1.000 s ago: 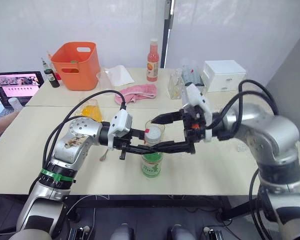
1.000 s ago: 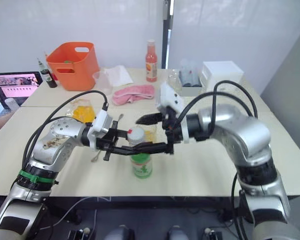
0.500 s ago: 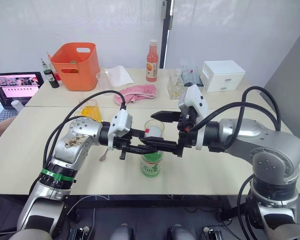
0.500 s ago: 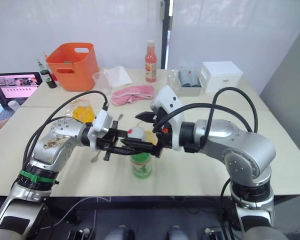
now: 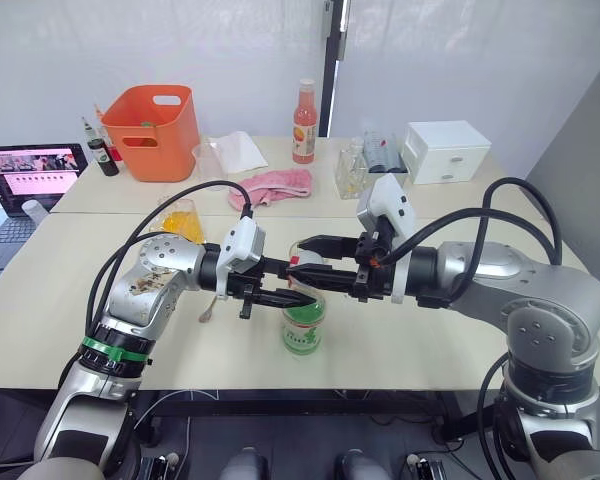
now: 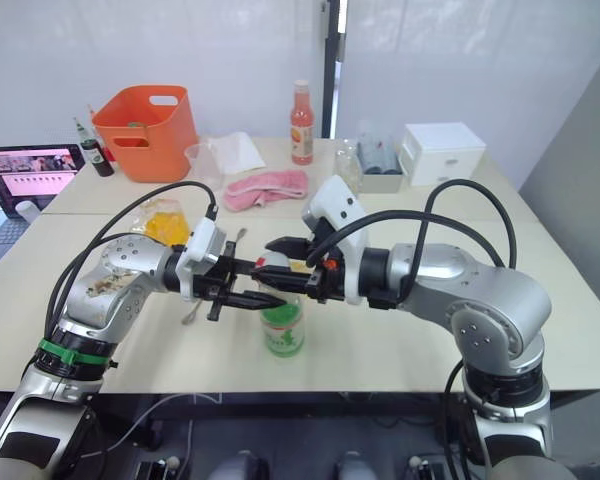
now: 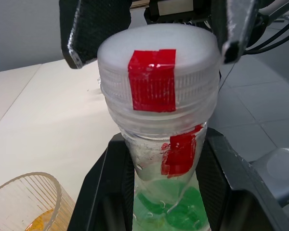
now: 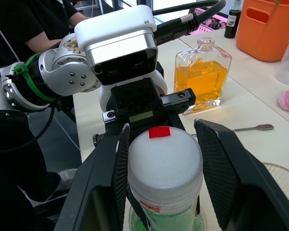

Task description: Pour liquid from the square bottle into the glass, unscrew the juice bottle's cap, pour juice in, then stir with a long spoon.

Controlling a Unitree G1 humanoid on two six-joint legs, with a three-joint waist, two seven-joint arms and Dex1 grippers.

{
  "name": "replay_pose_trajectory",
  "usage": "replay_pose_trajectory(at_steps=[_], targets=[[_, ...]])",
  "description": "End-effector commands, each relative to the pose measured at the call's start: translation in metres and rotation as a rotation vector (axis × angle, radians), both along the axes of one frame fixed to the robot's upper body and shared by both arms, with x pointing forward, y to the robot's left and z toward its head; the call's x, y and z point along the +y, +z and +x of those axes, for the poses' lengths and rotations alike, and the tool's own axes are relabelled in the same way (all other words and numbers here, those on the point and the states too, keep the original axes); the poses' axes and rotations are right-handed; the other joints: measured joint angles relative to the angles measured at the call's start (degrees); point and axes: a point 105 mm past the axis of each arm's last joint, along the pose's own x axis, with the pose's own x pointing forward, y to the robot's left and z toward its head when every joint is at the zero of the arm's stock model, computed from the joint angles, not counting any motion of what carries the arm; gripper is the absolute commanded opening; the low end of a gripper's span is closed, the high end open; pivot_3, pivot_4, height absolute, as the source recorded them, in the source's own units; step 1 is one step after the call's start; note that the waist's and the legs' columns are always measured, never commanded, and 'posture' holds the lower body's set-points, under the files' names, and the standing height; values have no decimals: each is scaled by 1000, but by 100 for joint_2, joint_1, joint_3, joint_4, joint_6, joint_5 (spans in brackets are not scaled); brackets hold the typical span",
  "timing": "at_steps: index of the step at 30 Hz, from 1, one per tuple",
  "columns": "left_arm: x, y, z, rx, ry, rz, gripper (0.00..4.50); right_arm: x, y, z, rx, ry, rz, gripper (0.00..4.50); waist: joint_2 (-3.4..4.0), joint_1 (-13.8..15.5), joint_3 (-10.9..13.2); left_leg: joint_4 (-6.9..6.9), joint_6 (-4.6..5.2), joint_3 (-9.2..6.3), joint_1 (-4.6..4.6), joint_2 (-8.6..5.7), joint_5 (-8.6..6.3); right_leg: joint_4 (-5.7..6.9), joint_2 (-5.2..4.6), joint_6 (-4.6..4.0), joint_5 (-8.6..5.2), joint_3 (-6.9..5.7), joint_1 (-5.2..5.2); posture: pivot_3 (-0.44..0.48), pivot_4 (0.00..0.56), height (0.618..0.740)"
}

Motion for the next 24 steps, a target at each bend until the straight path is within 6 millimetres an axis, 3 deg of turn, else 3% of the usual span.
replay_pose_trajectory(at_steps=[1, 8, 16, 24], targets=[[1, -4, 2, -9, 21, 46, 1404, -2, 4, -2, -32, -3, 14, 1630, 0, -1, 0, 0, 0, 0, 0, 0, 0, 0, 0, 0, 0, 0, 0, 0, 150, 715], [1, -3, 3, -11, 24, 48, 1404, -1, 2, -3, -19, 33, 9, 1630, 0, 0, 0, 0, 0, 0, 0, 0, 0, 0, 0, 0, 0, 0, 0, 0, 150, 715], [0, -2, 3, -11, 27, 49, 1404, -8, -11, -5, 30, 256, -126, 1630, 0, 3, 0, 0, 0, 1, 1, -1, 0, -4, 1, 0, 0, -1, 3, 0, 150, 715], [1, -2, 3, -11, 32, 50, 1404, -11, -11, 16, 19, 361, -216, 1630, 0, -2, 0, -1, 0, 3, 4, 0, 0, -4, 1, 0, 0, 2, 2, 0, 150, 715]])
